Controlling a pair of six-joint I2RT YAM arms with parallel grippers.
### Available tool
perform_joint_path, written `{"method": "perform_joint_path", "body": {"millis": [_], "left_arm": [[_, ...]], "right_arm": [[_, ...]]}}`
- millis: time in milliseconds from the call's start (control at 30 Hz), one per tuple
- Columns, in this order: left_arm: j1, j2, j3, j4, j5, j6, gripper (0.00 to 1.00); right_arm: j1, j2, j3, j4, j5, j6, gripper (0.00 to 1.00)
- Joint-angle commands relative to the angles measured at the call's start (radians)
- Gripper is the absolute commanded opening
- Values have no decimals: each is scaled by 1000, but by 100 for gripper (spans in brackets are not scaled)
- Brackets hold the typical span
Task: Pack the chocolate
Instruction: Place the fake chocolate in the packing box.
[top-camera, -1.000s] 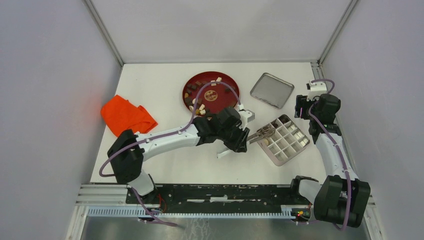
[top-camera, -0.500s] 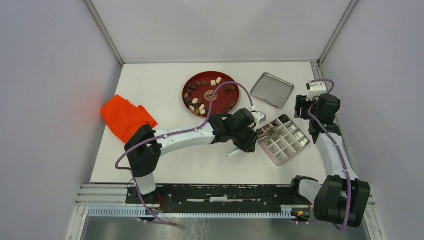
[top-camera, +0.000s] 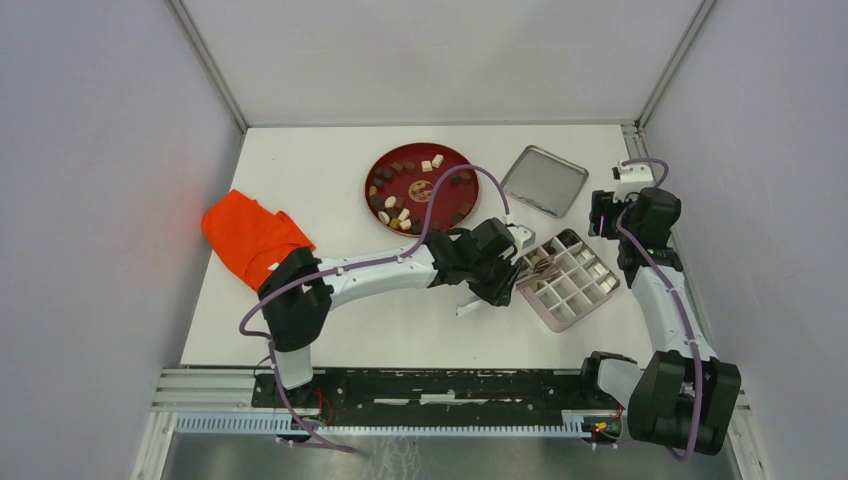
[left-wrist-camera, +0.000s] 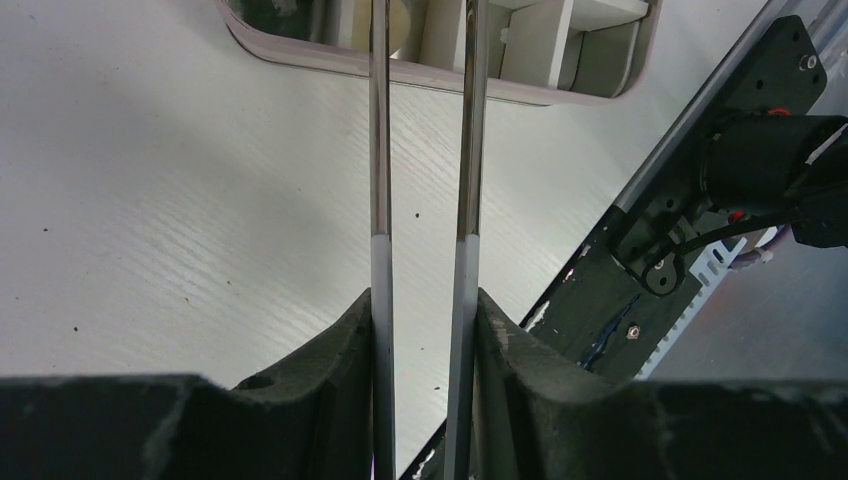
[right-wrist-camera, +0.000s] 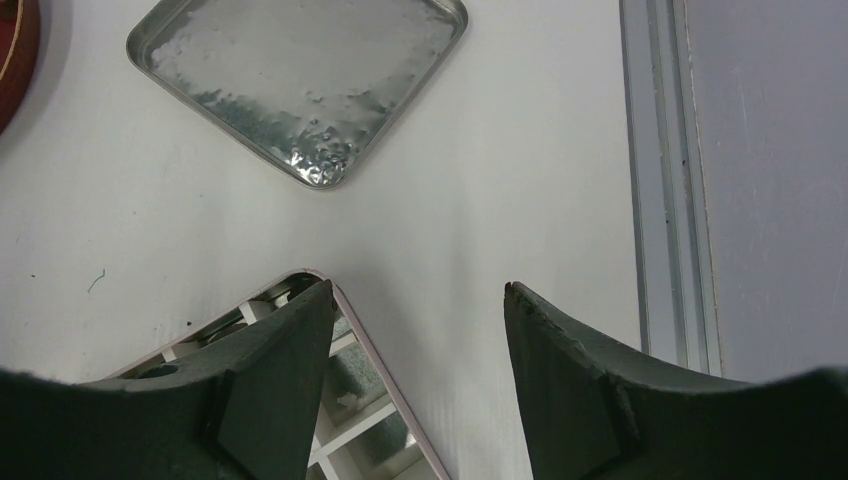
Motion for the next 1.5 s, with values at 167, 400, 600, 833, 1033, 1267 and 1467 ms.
{"method": "perform_joint_path", "body": {"millis": [167,400,600,833,1033,1267,1467], "left_arm": [[-11,8,65,13,-21,30,34],[-11,7,69,7,-20,30,36],[-11,6,80,8,-13,30,38],[-11,12,84,4,-9,32,39],[-12,16,91,-2,-7,35,39],[-11,19,92,-4,-5,33,40],[-11,17,94,-5,-8,32,41]], "right_arm": [[5,1,12,17,-2,-7,69],[4,-1,12,16,-3,-7,69],[4,-1,12,15,-2,-7,69],[4,0,12,16,-3,-7,69],[5,2,14,16,-1,-9,69],[5,1,14,16,0,-8,69],[5,1,14,15,1,-8,69]]}}
